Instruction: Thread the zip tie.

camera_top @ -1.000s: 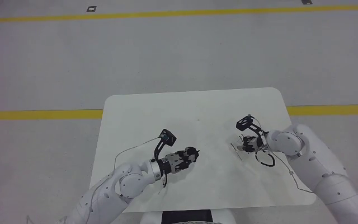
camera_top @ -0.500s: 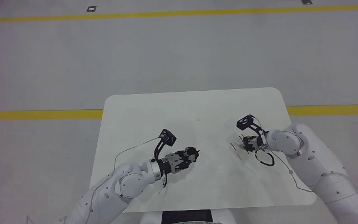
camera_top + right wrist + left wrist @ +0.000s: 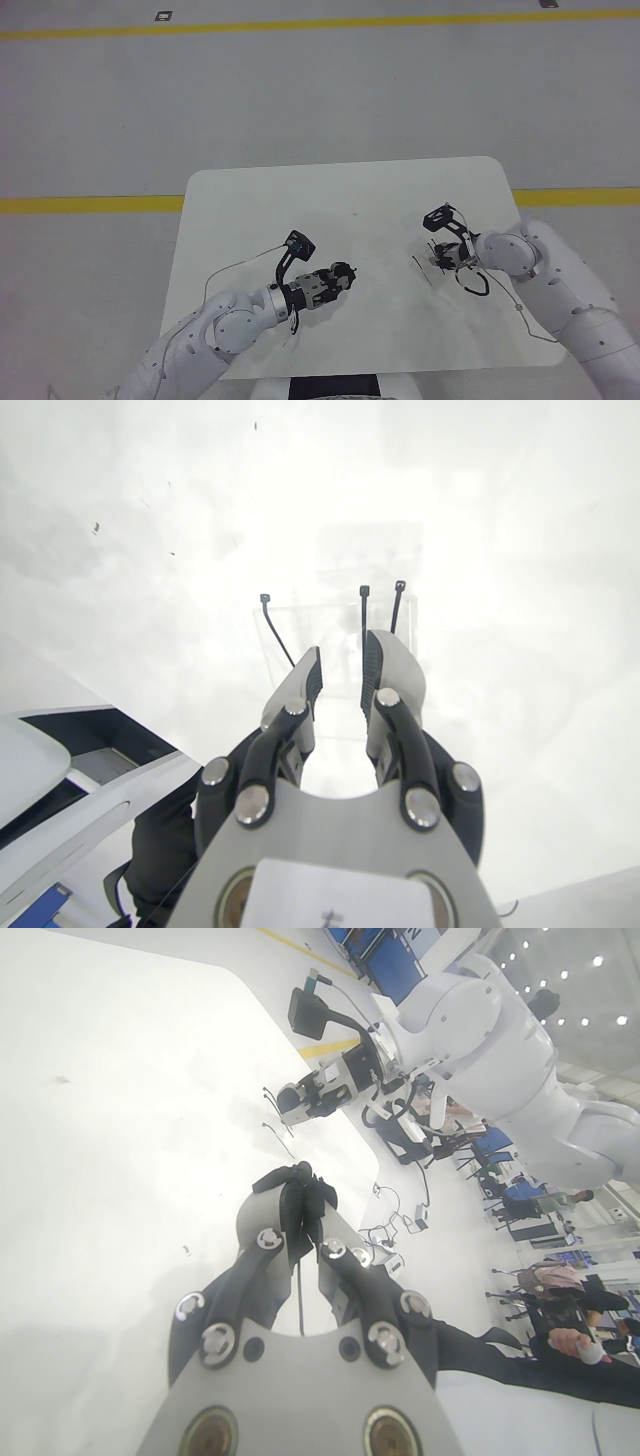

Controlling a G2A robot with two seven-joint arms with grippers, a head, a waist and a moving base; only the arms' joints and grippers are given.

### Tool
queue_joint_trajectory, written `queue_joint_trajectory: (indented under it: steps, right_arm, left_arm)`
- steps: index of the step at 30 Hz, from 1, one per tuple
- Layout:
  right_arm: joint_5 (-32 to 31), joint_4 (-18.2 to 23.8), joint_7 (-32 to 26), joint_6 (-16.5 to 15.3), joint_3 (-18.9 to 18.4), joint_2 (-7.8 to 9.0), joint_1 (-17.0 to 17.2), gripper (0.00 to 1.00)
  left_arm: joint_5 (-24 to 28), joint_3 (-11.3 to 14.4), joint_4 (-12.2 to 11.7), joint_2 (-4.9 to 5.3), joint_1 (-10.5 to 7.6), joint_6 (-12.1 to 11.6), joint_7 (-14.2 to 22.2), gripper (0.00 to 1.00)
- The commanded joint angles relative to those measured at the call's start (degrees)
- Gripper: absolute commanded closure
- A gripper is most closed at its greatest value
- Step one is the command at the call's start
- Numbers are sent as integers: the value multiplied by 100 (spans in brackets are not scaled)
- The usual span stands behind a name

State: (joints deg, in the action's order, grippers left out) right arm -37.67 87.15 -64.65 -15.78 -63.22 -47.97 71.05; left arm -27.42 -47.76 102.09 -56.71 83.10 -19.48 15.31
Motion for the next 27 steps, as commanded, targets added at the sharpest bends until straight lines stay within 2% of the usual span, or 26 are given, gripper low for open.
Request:
queue_joint_trajectory:
  steps: [1, 8, 27]
  right_arm:
    - [-17, -24, 6, 28, 28, -9, -17, 83]
    - [-35, -143, 30, 45, 89, -36, -82, 91]
    - [-77, -190, 52, 68, 122, -63, -87, 95]
  left_arm:
    - [0, 0, 0, 0, 0, 0, 0, 100]
    - [0, 0, 0, 0, 0, 0, 0, 100]
    - [0, 0, 0, 0, 0, 0, 0, 100]
